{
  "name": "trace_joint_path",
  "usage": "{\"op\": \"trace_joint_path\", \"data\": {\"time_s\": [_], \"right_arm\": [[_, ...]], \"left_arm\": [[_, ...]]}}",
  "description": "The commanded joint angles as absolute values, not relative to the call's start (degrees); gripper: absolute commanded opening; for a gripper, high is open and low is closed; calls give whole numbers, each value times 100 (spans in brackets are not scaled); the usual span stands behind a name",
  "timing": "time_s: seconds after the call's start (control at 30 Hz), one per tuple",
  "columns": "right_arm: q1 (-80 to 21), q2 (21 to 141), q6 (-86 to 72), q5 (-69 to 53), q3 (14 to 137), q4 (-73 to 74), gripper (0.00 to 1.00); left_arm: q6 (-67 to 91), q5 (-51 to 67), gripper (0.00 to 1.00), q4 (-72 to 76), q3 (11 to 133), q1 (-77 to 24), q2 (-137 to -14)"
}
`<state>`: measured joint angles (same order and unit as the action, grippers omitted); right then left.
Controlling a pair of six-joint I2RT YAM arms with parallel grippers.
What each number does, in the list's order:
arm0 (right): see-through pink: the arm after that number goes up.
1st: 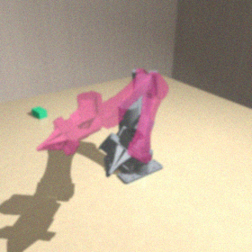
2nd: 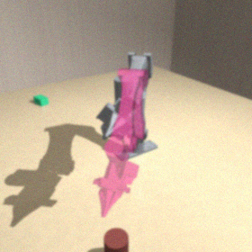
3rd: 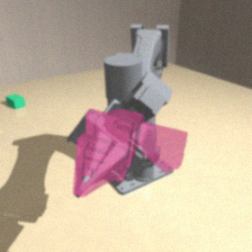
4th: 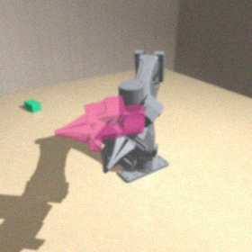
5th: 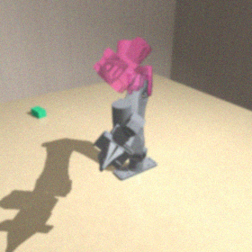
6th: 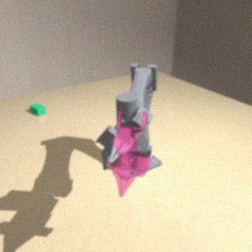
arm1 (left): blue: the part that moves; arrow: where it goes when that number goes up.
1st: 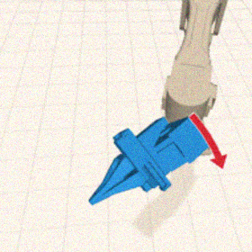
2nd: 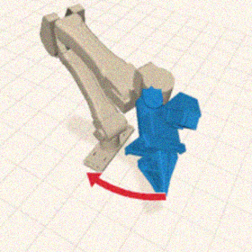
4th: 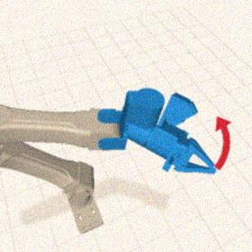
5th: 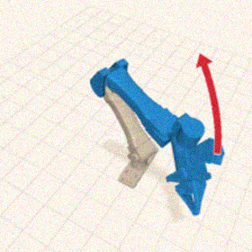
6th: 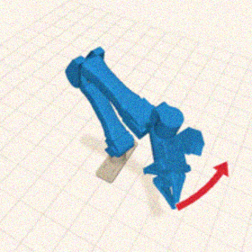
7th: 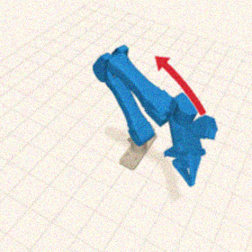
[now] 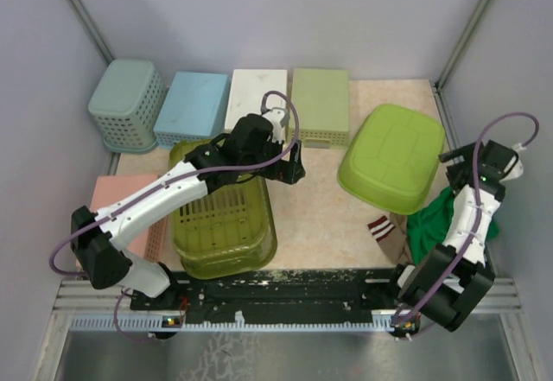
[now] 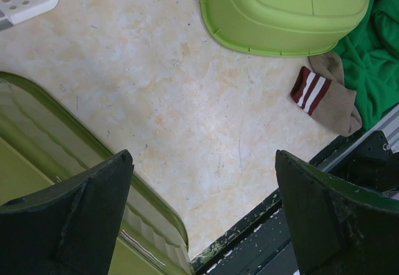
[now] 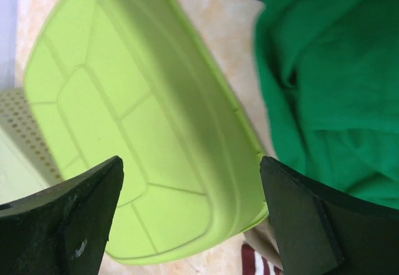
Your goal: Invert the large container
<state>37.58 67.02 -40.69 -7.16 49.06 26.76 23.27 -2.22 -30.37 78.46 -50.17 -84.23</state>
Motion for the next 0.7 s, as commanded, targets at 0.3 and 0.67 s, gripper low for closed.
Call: {"op": "trace_joint_path", "data": {"time_s": [0.3,0.67], "right_arm": [[-344,5728,-1867,1134,6585,2717,91],[-500,5509,-1776,1896,6431,3143,91]], "left_arm": [[1969,-1287,100,-2350,7849,-5043,-7974],[1950,-2361,100,-2736,7602,-4989,-7395]]}}
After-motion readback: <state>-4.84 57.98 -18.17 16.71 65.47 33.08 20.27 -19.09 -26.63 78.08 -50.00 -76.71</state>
